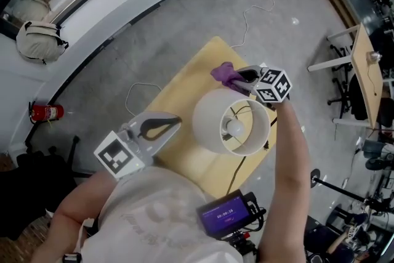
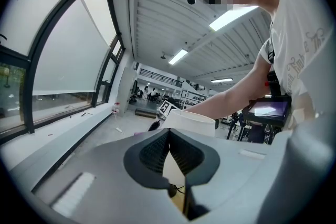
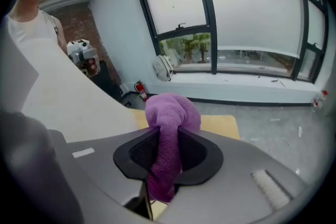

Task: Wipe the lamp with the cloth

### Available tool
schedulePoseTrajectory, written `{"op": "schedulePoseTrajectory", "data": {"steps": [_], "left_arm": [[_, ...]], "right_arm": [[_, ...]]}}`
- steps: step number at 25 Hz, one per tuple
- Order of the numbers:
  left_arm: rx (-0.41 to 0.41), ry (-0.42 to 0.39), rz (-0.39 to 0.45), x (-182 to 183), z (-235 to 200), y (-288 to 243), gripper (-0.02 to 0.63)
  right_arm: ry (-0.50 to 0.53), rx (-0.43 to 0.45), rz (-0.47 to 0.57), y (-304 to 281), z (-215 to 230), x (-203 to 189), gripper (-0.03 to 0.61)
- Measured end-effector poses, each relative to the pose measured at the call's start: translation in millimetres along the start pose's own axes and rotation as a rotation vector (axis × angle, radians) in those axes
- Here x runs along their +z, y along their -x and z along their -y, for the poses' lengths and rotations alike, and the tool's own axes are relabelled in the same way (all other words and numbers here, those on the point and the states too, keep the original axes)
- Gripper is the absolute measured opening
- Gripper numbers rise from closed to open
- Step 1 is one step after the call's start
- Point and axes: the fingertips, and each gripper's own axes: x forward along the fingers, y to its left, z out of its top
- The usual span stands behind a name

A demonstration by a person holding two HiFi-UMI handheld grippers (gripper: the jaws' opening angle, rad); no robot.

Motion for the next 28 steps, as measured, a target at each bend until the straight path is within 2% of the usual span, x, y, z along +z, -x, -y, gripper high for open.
{"op": "schedulePoseTrajectory", "data": {"steps": [2, 4, 6, 10, 13, 17, 21, 28], "left_arm": [[-0.001, 0.005, 0.004, 0.2, -1.2, 1.2, 0.002], [-0.007, 0.009, 0.008, 0.3, -1.2, 1.0, 0.002], [-0.016, 0.006, 0.012, 0.7, -0.1, -1.1, 0.002], [-0.035, 0.007, 0.025, 3.7, 3.6, -6.6, 0.002], [-0.034, 0.012, 0.034, 5.0, 0.5, -5.2, 0.002], [-0.019, 0.021, 0.04, 5.4, -5.4, -1.9, 0.002], [0.002, 0.025, 0.043, 5.7, -12.8, -0.3, 0.002], [0.017, 0.036, 0.047, 2.6, -21.2, 3.2, 0.002]], "right_arm": [[0.031, 0.047, 0.121, 21.6, -13.2, 33.0, 0.1], [0.08, 0.156, 0.249, 52.6, -39.3, 74.2, 0.101], [0.133, 0.273, 0.304, 81.8, -65.9, 105.5, 0.1], [0.208, 0.454, 0.27, 115.9, -107.5, 137.5, 0.101], [0.232, 0.536, 0.139, 103.4, -123.8, 133.0, 0.1], [0.223, 0.55, 0.033, 70.6, -119.8, 116.9, 0.1], [0.227, 0.513, -0.076, 32.3, -103.3, 94.7, 0.1], [0.294, 0.41, -0.357, -21.8, -76.0, 58.3, 0.1]]}}
